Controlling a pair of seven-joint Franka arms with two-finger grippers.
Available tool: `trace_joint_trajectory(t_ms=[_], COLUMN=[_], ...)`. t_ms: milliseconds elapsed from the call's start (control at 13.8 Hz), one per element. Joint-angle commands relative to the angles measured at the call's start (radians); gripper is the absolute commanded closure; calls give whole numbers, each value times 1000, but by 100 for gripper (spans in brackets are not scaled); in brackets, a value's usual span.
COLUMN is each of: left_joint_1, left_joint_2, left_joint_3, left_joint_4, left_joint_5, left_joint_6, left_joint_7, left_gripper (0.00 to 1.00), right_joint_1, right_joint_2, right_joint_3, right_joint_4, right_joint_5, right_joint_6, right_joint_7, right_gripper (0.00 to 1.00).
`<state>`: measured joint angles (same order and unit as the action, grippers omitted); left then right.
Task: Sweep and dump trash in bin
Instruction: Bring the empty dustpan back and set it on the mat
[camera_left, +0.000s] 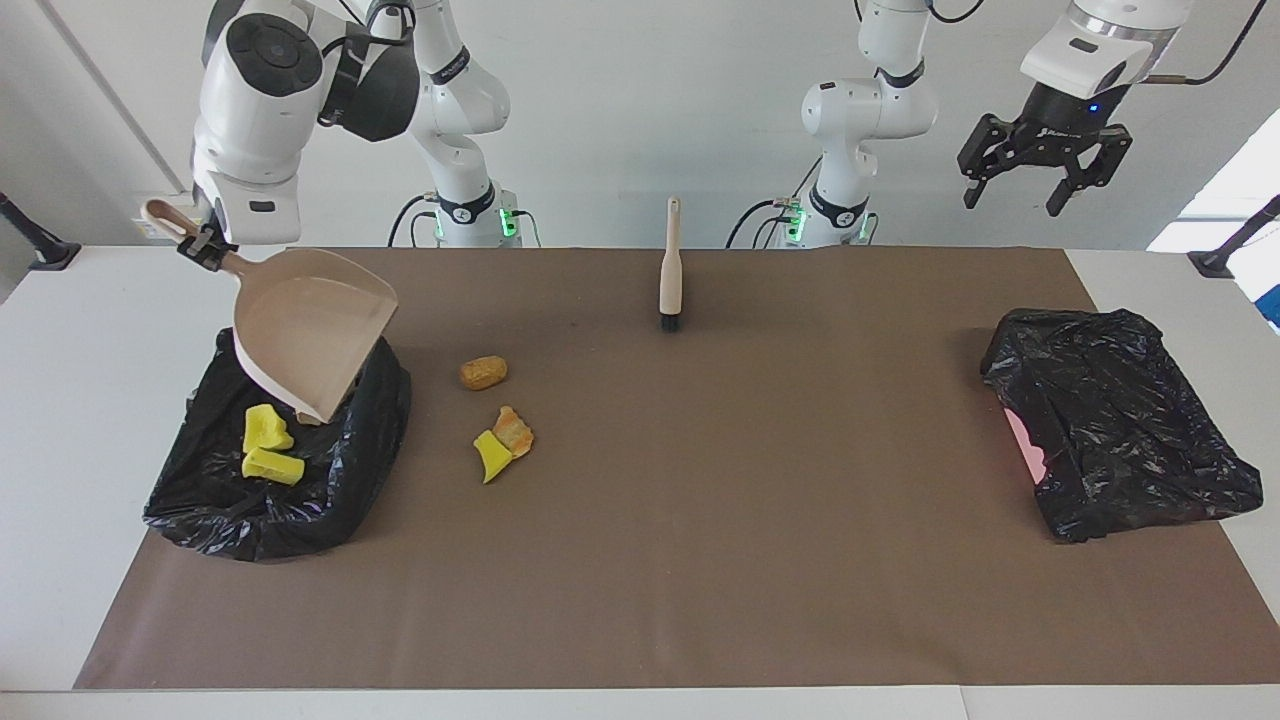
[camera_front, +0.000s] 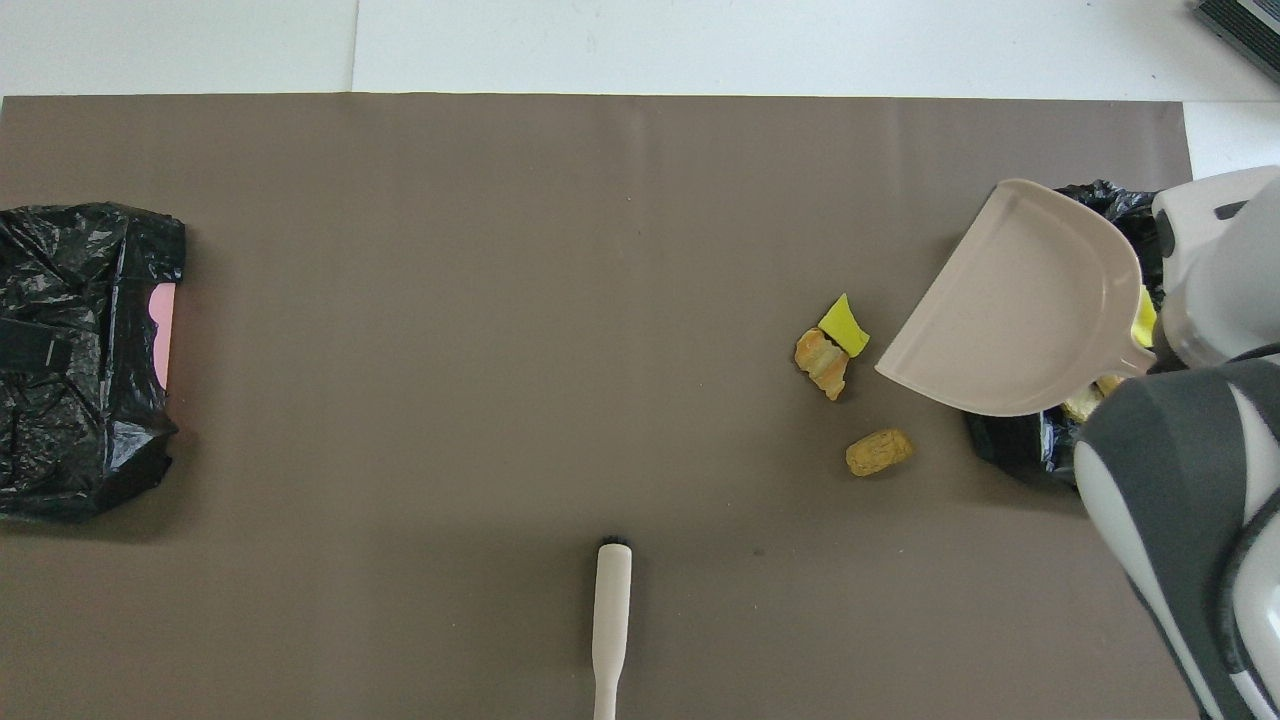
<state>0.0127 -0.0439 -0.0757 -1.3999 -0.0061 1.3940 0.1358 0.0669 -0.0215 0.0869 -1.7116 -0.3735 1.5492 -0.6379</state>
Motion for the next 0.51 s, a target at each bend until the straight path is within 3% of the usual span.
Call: trace_joint_trajectory(t_ms=[0,435], left_joint_1=[18,36], left_joint_2=[-10,-37], left_joint_3=[-15,-15], left_joint_4=[15,-21], left_joint_5=[12,12], left_joint_6=[-39,-49], left_joint_7=[21,7], left_gripper=[0,0], right_joint_1=[57,231], right_joint_2=[56,230], right_joint_3=[2,1], right_joint_4=[-5,35], right_joint_5=[57,280], right_joint_6=[70,202], right_joint_7=[237,890], right_gripper=[100,100])
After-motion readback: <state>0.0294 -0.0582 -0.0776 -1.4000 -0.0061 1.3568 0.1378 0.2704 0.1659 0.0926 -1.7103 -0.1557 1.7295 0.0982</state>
